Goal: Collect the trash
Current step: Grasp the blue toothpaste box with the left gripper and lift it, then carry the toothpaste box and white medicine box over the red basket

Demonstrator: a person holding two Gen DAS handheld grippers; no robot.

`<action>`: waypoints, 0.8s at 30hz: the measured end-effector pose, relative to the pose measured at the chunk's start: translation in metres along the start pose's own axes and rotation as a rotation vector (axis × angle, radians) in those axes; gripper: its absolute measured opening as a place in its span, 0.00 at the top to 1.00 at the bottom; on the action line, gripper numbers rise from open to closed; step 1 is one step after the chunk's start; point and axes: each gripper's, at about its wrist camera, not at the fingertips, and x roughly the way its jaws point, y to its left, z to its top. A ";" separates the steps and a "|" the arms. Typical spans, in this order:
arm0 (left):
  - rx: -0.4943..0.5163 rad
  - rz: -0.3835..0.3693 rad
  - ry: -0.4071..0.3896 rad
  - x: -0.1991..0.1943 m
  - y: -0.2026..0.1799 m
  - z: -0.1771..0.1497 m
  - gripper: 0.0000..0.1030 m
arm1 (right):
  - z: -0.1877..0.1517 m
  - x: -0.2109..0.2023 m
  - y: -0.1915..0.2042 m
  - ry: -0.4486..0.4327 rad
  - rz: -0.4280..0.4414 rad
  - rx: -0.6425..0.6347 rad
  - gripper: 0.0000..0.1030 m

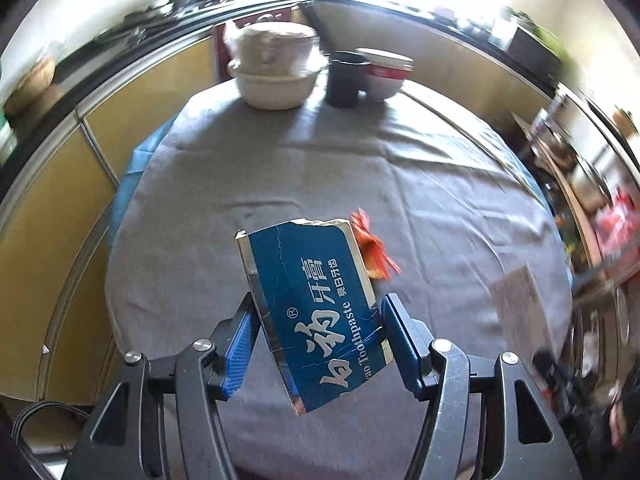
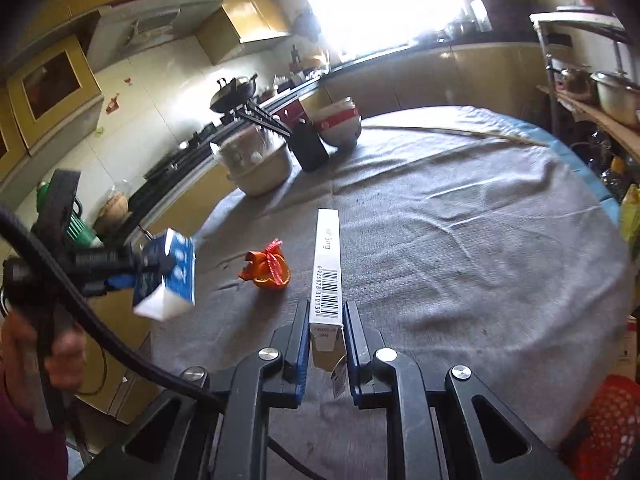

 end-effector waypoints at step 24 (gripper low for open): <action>0.243 0.042 -0.210 -0.089 -0.084 -0.061 0.39 | -0.025 -0.126 0.012 -0.172 -0.021 -0.044 0.83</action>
